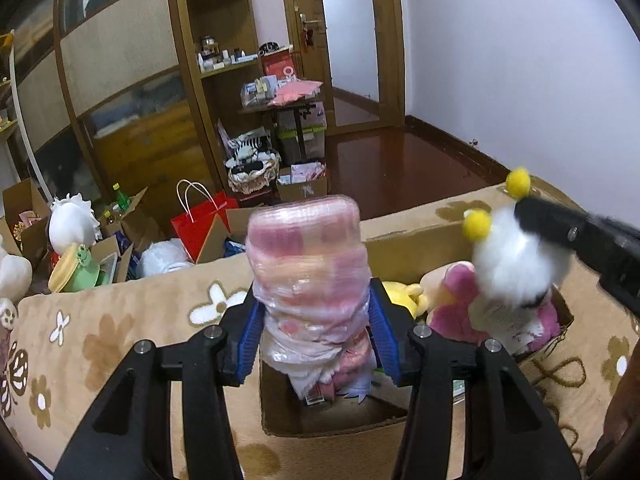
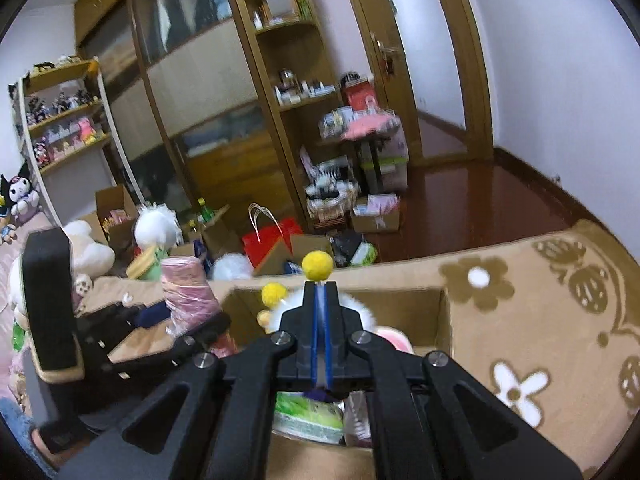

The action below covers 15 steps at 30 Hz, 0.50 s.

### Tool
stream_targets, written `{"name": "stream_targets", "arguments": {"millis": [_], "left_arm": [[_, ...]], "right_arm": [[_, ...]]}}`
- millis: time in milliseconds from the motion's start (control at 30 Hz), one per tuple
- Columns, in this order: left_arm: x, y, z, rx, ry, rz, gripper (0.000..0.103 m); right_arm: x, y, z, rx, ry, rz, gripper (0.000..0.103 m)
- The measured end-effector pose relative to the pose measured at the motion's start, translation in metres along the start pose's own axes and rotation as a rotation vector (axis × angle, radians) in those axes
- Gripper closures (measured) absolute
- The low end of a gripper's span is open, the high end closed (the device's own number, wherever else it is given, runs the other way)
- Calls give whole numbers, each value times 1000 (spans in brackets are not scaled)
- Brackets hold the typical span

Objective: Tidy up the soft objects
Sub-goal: 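Open both tools to drop the pink roll and pom-pom toy into the box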

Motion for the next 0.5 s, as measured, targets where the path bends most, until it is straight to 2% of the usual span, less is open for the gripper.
{"name": "stream_targets", "arguments": {"millis": [67, 133, 300, 367, 433, 467, 500], "left_arm": [[-1, -1, 1, 8, 2, -11, 45], [-1, -1, 0, 16, -5, -16, 41], [0, -3, 2, 2, -7, 0, 35], [0, 1, 1, 6, -14, -4, 28], [1, 6, -1, 16, -14, -6, 24], [1, 10, -2, 19, -16, -4, 23], [0, 13, -3, 21, -16, -3, 23]], "right_arm": [[3, -7, 7, -31, -12, -5, 99], [5, -10, 12, -46, -18, -15, 98], [10, -6, 15, -40, -29, -2, 96], [9, -2, 12, -38, -34, -1, 95], [9, 3, 10, -37, -35, 7, 94], [10, 6, 10, -35, -36, 9, 91], [10, 10, 9, -33, -38, 15, 82]]}}
Point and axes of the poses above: each gripper's, at about its wrist camera, not at the fingertips, and y roughly against the way its jaws point, x to its right, z to its underside, the point moved 7 cm from there along -y, roughly the way its jaws point, and after that the axes turned 1 degree about -z, right-handed, at the moved point
